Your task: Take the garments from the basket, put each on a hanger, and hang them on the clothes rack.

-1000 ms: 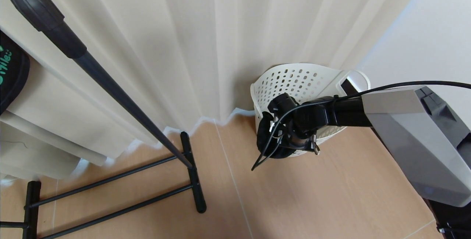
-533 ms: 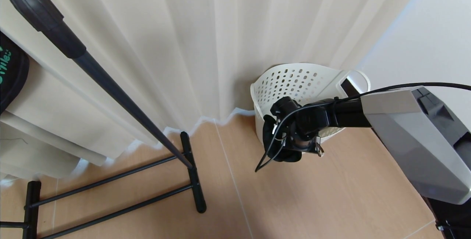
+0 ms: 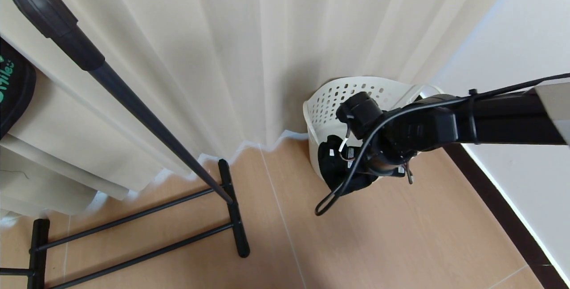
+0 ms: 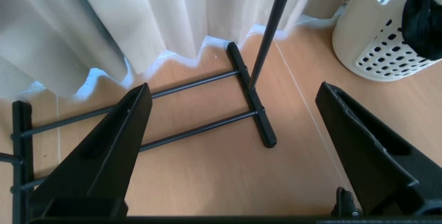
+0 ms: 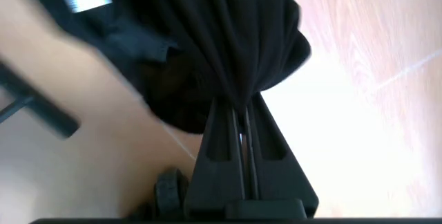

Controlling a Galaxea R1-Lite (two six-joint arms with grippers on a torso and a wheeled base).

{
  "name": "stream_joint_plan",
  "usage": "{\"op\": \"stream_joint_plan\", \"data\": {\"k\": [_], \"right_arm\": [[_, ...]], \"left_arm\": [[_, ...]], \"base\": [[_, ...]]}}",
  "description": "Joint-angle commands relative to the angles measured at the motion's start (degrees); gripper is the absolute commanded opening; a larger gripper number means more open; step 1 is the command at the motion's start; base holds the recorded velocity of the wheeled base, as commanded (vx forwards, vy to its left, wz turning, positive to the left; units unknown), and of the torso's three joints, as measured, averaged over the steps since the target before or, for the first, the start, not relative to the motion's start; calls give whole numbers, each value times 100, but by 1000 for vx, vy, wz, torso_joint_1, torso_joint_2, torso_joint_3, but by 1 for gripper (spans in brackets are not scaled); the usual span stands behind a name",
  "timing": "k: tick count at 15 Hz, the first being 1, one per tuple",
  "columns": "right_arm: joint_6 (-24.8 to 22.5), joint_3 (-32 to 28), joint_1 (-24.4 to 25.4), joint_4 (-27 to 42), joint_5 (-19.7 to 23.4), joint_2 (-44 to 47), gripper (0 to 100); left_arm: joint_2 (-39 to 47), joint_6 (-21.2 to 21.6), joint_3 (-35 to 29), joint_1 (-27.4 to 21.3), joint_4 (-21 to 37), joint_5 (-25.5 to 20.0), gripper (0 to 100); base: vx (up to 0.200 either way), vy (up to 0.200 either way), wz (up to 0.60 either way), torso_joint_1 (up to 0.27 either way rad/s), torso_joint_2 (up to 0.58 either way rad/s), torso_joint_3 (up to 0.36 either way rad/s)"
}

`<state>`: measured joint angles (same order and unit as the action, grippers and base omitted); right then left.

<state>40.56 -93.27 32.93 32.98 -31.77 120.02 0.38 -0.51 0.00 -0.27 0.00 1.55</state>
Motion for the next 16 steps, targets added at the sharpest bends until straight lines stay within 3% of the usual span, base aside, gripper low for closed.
{"op": "stream_joint_plan", "data": {"k": [1,4,6,8,9,11,16], "right_arm": [[-224,538,364,-133,-5,-1007,0],[-962,1039,522,-731,-14,-1745,0],[-1586,1215,531,-1135,-14,-2167,0],[-2236,1250,311,-1417,57,-2466,0],[-2280,1276,241,-1434,127,-2527,0],[-2324,1443,232,-1663,813,-2747,0],[-2412,1610,223,-1935,962,-2940,0]], "left_arm": [[-3,-2,0,0,0,3,100],[-3,51,0,0,0,12,100],[6,324,0,0,0,74,100],[6,-37,0,0,9,425,100],[6,-63,0,0,0,434,100],[6,-63,0,0,0,434,100],[-3,-37,0,0,0,381,100]], "base": [[0,0,0,0,0,0],[0,0,0,0,0,0],[0,0,0,0,0,0],[0,0,0,0,0,0],[0,0,0,0,0,0],[0,0,0,0,0,0],[0,0,0,0,0,0]]}}
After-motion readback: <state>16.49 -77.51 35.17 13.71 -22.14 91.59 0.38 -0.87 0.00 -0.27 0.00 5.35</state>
